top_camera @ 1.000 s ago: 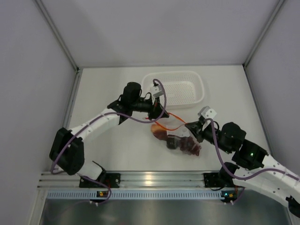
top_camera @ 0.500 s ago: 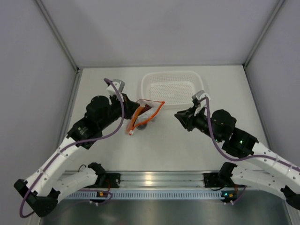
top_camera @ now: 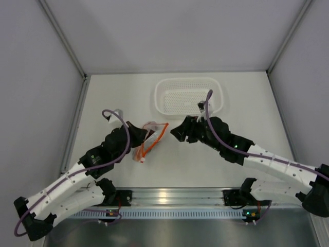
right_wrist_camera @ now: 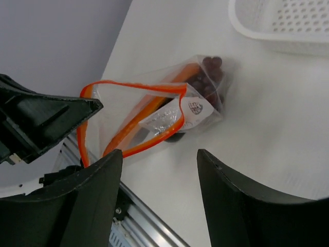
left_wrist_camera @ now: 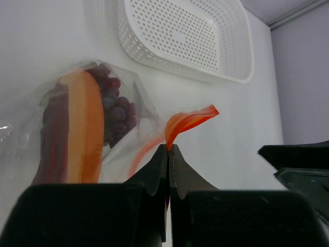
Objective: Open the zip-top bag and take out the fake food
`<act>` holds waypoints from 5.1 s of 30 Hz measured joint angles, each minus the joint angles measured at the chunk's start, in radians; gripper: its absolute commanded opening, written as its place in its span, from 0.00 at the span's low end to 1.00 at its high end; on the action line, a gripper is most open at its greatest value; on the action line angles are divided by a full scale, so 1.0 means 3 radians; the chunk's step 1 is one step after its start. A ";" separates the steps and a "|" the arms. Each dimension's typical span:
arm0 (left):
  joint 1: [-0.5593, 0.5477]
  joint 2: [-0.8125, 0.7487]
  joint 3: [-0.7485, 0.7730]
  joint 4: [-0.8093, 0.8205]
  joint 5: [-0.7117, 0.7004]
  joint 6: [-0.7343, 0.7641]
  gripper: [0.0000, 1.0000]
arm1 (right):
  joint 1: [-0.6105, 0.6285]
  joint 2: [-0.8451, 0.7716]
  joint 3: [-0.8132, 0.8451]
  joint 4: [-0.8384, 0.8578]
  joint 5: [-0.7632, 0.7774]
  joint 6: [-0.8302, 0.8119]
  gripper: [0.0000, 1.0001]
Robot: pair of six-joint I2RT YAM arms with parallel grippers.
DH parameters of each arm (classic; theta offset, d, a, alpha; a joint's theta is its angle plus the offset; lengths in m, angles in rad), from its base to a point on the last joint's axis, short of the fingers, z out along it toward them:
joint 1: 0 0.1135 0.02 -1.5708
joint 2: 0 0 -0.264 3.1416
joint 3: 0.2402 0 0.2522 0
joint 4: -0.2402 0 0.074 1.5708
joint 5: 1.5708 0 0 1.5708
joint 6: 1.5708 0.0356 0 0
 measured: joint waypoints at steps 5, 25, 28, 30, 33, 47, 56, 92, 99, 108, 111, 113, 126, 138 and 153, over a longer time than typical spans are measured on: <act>-0.0355 -0.0114 -0.0304 0.0254 -0.0421 -0.0469 0.00 | 0.0191 0.0203 -0.0371 0.0370 -0.0029 0.0609 0.69; -0.0991 0.0450 -0.0334 0.0665 -0.1225 -0.1237 0.00 | 0.0225 0.1170 -0.0666 0.1447 -0.0159 0.1536 0.68; -0.1019 0.0456 -0.0334 0.0665 -0.1254 -0.1292 0.00 | 0.0223 0.1459 -0.0668 0.1657 -0.0253 0.1603 0.49; -0.1041 0.0458 -0.0334 0.0666 -0.1297 -0.1303 0.00 | 0.0219 0.1644 -0.0670 0.1747 -0.0295 0.1643 0.35; -0.1058 0.0478 -0.0334 0.0668 -0.1349 -0.1292 0.00 | 0.0219 0.1720 -0.0722 0.1816 -0.0289 0.1678 0.16; -0.1063 0.0724 -0.0257 0.0711 -0.1522 -0.0643 0.00 | 0.0193 0.0721 -0.0889 0.0493 0.1068 0.0985 0.00; -0.1118 0.0846 0.0025 0.0682 -0.1344 -0.0300 0.00 | 0.0187 0.0510 -0.0863 0.0047 0.1330 0.0645 0.28; -0.1366 0.1001 0.0207 0.0687 -0.1600 -0.0512 0.00 | 0.0174 0.0838 -0.0365 0.0680 -0.0674 0.0181 0.54; -0.1403 0.1001 0.0196 0.0680 -0.1665 -0.0601 0.00 | 0.0174 0.1072 -0.0459 0.0866 -0.0726 0.0351 0.50; -0.1438 0.1001 0.0155 0.0656 -0.1723 -0.0605 0.00 | 0.0173 0.1199 -0.0458 0.0964 -0.0722 0.0465 0.25; -0.1443 0.1001 0.0136 0.0660 -0.1740 -0.0609 0.00 | 0.0173 0.1199 -0.0458 0.0952 -0.0702 0.0472 0.14; -0.1446 0.0999 0.0118 0.0662 -0.1746 -0.0610 0.00 | 0.0174 0.1199 -0.0458 0.0926 -0.0671 0.0468 0.09; -0.1483 0.0882 -0.0023 0.0662 -0.1822 -0.0641 0.00 | 0.0202 0.1270 -0.0413 0.0806 -0.0559 0.0393 0.33; -0.1516 0.0881 -0.0055 0.0659 -0.1912 -0.0656 0.00 | 0.0323 0.1460 -0.0287 0.0814 -0.0558 0.0385 0.00; -0.1642 0.0739 -0.0233 0.0829 -0.1818 -0.0389 0.00 | 0.0216 0.1058 -0.0294 0.0443 -0.0467 0.0360 0.00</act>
